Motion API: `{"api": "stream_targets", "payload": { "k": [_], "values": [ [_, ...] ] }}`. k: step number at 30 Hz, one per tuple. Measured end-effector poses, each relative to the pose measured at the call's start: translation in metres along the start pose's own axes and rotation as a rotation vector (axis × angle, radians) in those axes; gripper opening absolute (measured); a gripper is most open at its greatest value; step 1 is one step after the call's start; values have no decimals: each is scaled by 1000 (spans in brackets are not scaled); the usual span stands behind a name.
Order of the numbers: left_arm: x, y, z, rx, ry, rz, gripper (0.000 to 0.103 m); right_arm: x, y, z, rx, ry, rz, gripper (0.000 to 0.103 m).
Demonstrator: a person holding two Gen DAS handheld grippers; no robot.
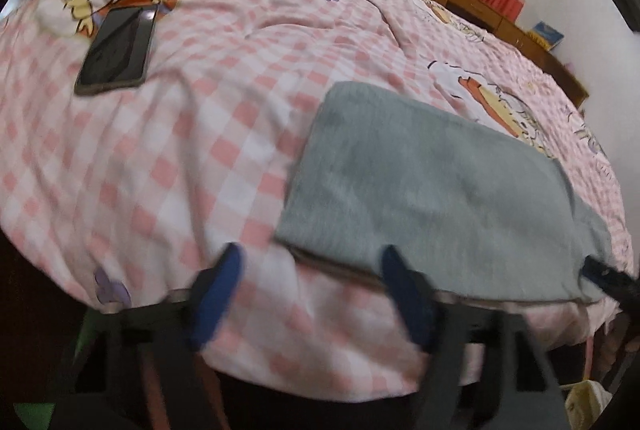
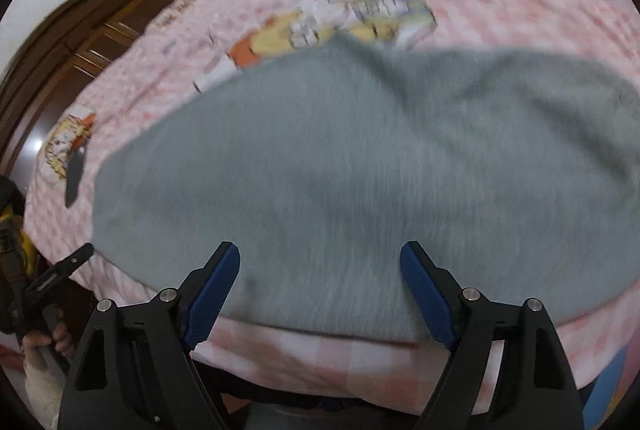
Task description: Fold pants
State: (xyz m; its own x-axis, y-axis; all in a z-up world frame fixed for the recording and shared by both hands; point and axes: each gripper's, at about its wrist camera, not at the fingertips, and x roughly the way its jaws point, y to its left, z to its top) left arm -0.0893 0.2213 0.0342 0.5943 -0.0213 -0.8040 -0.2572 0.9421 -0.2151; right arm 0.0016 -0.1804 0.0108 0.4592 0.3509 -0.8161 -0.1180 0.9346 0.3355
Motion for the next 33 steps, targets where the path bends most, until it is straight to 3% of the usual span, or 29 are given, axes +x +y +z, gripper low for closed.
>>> {"api": "stream_targets", "payload": {
  "k": [2, 4, 8, 10, 13, 17, 20, 24, 28, 29, 33],
  "values": [
    [-1, -4, -7, -14, 15, -67, 51, 7, -1, -5, 7, -2, -16, 85],
    [1, -10, -11, -15, 30, -108, 51, 9, 4, -6, -20, -9, -44, 85],
    [12, -20, -16, -26, 65, -143, 51, 10, 9, -9, -55, -17, -70, 85],
    [18, -23, -17, -39, 62, -150, 54, 10, 9, -10, -57, -23, -69, 85],
    [22, -27, -17, -52, 32, -195, 67, 10, 8, -11, -56, -32, -64, 85],
    [24, -32, -13, -67, -12, -194, 67, 11, 8, -12, -66, -43, -65, 85],
    [24, -30, -7, -135, -84, -172, 67, 11, 9, -13, -73, -47, -65, 86],
    [36, -30, 3, -204, -118, -148, 67, 11, 8, -13, -85, -51, -56, 86],
    [42, -42, 7, -175, -147, -91, 67, 10, 6, -14, -91, -57, -38, 86],
    [43, -45, 8, -163, -151, -79, 65, 9, 5, -14, -91, -58, -33, 86],
    [38, -50, 10, -113, -192, -61, 32, 5, 3, -15, -89, -68, -7, 85]
  ]
}}
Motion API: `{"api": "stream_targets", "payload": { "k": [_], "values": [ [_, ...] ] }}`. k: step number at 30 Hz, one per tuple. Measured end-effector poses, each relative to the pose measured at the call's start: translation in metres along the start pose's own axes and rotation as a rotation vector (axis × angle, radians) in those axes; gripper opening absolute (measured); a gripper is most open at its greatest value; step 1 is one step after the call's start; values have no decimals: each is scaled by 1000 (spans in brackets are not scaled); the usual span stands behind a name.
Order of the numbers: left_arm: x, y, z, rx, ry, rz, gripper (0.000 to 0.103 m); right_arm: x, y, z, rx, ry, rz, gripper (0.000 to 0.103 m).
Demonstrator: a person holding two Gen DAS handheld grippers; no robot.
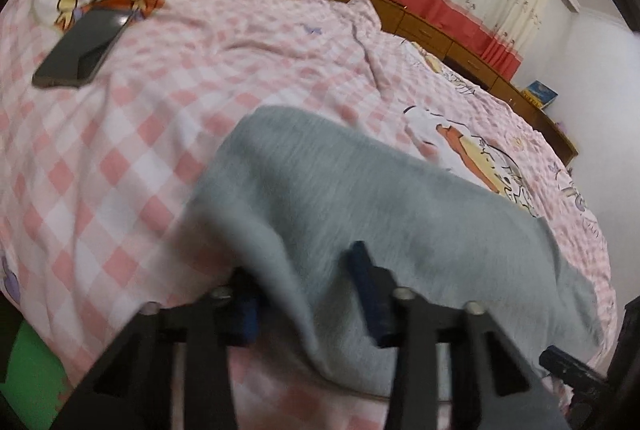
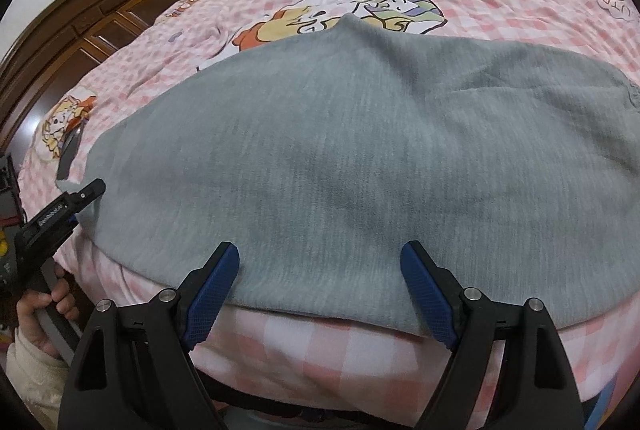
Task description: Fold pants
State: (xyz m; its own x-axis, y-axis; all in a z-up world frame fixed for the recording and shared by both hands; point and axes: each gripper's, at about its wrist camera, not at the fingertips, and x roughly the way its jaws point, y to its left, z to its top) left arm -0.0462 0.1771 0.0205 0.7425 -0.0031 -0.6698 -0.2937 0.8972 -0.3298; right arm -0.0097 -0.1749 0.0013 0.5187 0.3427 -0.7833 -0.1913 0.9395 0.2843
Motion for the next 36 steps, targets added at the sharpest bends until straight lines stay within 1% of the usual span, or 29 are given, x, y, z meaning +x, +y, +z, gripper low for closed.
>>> {"api": "stream_targets", "payload": {
  "k": [1, 3, 4, 6, 7, 9, 10, 12, 15, 16, 18, 19, 22, 24, 27, 29, 30, 32, 33, 34, 36],
  "values": [
    [-1, 0, 1, 8, -2, 0, 29, -2, 0, 0, 0, -3, 4, 84],
    [-5, 2, 3, 10, -5, -10, 20, -6, -2, 1, 3, -6, 9, 80],
    [-10, 2, 6, 8, -15, -28, 18, -8, -4, 1, 8, -7, 14, 78],
    [-17, 2, 9, 2, -18, -61, 18, -14, -9, 3, 35, -16, 40, 77],
    [-21, 1, 13, -7, -14, -93, 18, -17, -11, 3, 47, -24, 52, 77],
    [-28, -7, 20, 2, -12, -127, 18, -24, -14, 4, 60, -45, 66, 77],
    [-31, -11, 22, 14, -18, -138, 18, -28, -15, 3, 63, -55, 69, 77],
    [-38, -24, 26, 43, -22, -179, 14, -35, -17, 3, 66, -75, 73, 76],
    [-45, -42, 28, 69, -15, -235, 13, -43, -19, 2, 65, -93, 78, 76],
    [-48, -53, 28, 94, -15, -257, 13, -45, -19, 1, 66, -97, 78, 76],
    [-51, -71, 27, 139, -9, -279, 12, -47, -21, 1, 70, -102, 83, 76],
    [-51, -83, 26, 167, 2, -297, 12, -48, -23, 1, 73, -104, 88, 76],
    [-50, -113, 21, 204, 34, -347, 12, -51, -27, -1, 84, -110, 99, 76],
    [-43, -134, 14, 233, 69, -381, 12, -52, -33, -2, 94, -112, 96, 76],
    [-28, -158, 1, 270, 135, -389, 12, -51, -41, -5, 120, -100, 92, 76],
    [-8, -175, -13, 292, 201, -379, 12, -45, -47, -7, 143, -76, 89, 76],
    [-2, -179, -18, 297, 219, -368, 13, -42, -50, -8, 153, -61, 87, 76],
    [12, -188, -30, 302, 266, -315, 22, -35, -55, -11, 172, -33, 89, 77],
    [18, -191, -36, 296, 292, -282, 34, -33, -56, -13, 175, -31, 91, 76],
    [23, -192, -41, 286, 324, -266, 39, -32, -57, -14, 173, -33, 91, 76],
    [23, -189, -47, 273, 334, -277, 57, -30, -57, -14, 163, -31, 87, 76]
  ]
}}
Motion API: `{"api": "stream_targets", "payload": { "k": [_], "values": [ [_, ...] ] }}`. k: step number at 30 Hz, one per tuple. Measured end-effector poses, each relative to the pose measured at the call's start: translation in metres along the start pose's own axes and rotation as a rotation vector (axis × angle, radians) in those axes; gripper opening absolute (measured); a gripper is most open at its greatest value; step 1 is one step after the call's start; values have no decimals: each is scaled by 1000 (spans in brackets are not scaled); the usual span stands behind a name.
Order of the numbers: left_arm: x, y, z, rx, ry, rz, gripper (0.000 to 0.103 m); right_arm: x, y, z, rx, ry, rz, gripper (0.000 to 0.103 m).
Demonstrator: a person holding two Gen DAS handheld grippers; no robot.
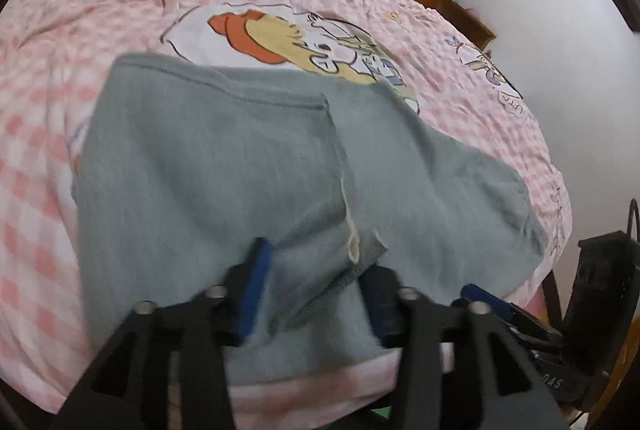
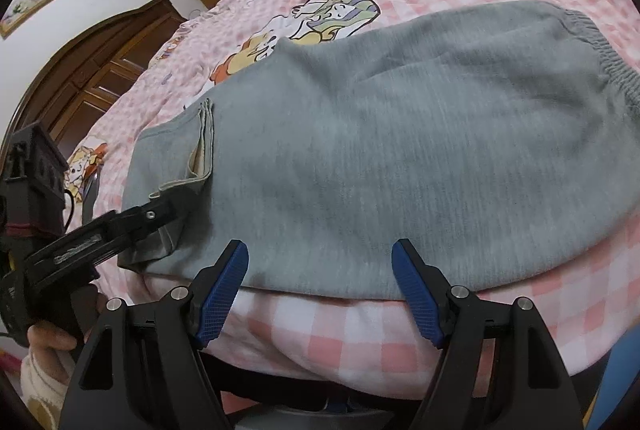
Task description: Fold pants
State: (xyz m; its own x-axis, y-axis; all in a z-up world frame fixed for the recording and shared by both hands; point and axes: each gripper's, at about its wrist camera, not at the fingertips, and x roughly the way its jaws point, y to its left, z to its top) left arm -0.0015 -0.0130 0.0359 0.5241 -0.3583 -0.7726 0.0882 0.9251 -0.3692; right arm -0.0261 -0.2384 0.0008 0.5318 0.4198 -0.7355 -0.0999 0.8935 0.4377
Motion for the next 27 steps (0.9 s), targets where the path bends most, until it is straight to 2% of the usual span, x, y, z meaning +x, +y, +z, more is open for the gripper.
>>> {"api": "stream_targets", "payload": {
  "k": [1, 3, 8, 10, 11, 14, 17, 21, 24, 27],
  "values": [
    [-1, -2, -2, 5, -5, -8, 67, 2, 0, -1, -4, 2, -4, 77],
    [-2, -5, -4, 9, -3, -22, 78, 4, 1, -2, -14, 2, -15, 77],
    [0, -5, -15, -14, -27, -13, 83, 4, 2, -5, -20, -11, -20, 77],
    [0, -6, -18, -5, -6, -39, 92, 3, 0, -5, -9, -14, -10, 77],
    [1, -6, -19, -5, 6, -57, 93, 4, -1, -5, -4, -14, -6, 77],
    [4, -9, -21, 13, 23, -49, 95, 5, 0, -5, -15, -9, 3, 81],
    [6, -13, -21, 16, 46, -53, 103, 8, 1, -5, -35, 1, 13, 84],
    [4, -17, -23, 9, 55, -30, 103, 7, -2, -5, -14, -1, 33, 85],
    [-2, -20, -26, 63, 48, -25, 102, 6, -3, -3, -1, -2, 44, 85],
    [-13, -18, -30, 104, 25, 33, 102, 3, 0, 0, 15, 12, 34, 84]
  ]
}}
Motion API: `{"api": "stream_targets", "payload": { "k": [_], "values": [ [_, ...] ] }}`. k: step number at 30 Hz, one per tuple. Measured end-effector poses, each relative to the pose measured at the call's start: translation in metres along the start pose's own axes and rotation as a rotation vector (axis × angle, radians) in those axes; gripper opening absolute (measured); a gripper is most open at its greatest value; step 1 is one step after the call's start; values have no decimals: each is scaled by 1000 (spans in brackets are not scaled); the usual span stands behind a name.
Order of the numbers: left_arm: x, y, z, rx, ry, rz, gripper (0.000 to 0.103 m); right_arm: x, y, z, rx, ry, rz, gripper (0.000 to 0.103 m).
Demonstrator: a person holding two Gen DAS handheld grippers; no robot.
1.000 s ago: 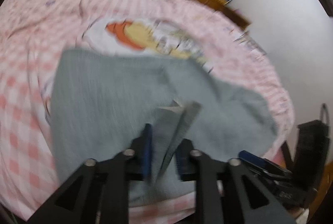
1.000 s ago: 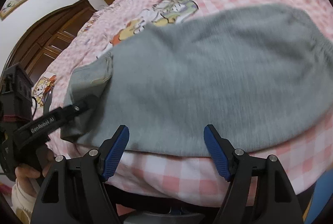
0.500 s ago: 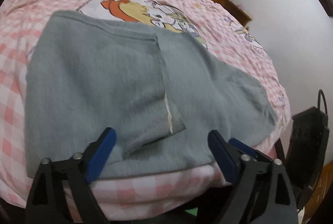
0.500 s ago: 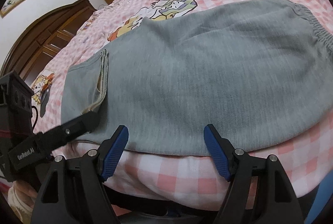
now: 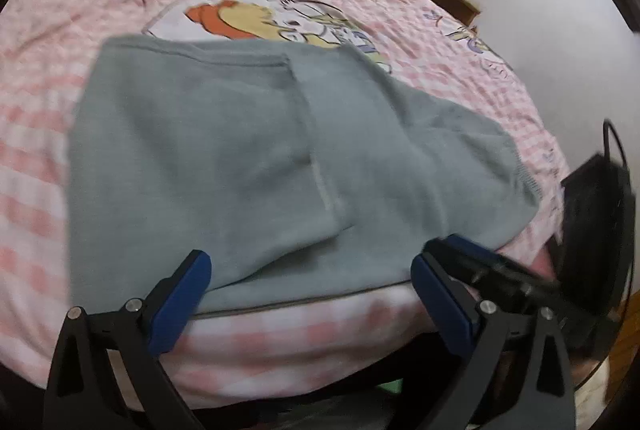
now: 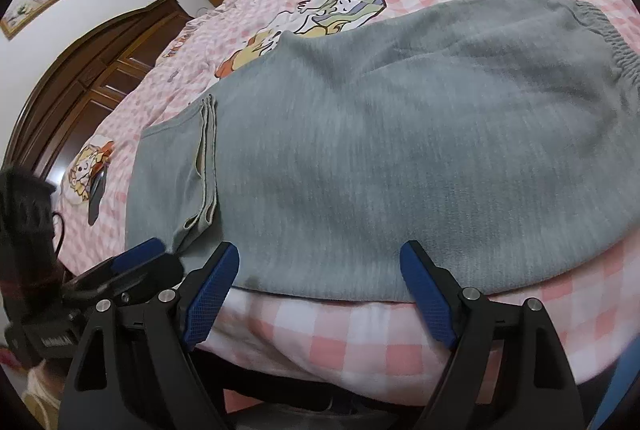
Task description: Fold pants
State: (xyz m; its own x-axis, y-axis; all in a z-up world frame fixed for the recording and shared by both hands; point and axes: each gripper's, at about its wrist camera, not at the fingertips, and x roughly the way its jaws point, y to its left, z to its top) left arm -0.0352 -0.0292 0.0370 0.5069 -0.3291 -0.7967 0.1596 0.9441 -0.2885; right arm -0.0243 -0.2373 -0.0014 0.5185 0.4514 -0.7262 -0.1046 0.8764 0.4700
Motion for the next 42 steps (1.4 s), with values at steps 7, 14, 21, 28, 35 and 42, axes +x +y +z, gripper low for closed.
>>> {"api": "stream_targets", "payload": {
  "k": [7, 14, 21, 28, 35, 42],
  "values": [
    [-41, 45, 0, -77, -90, 62, 102, 1, 18, 16, 27, 30, 73, 84],
    [-63, 85, -1, -106, -143, 243, 102, 19, 73, 31, -137, 45, 71, 80],
    [-58, 107, -10, -111, -127, 301, 102, 55, 101, 49, -222, 70, 49, 75],
    [-43, 125, -20, -140, -84, 322, 102, 69, 108, 54, -224, 56, 56, 74],
    [-42, 131, -23, -162, -85, 299, 102, 81, 140, 47, -304, 53, 65, 66],
    [-45, 132, -20, -174, -81, 300, 102, 75, 141, 56, -257, 60, 36, 7]
  ]
}}
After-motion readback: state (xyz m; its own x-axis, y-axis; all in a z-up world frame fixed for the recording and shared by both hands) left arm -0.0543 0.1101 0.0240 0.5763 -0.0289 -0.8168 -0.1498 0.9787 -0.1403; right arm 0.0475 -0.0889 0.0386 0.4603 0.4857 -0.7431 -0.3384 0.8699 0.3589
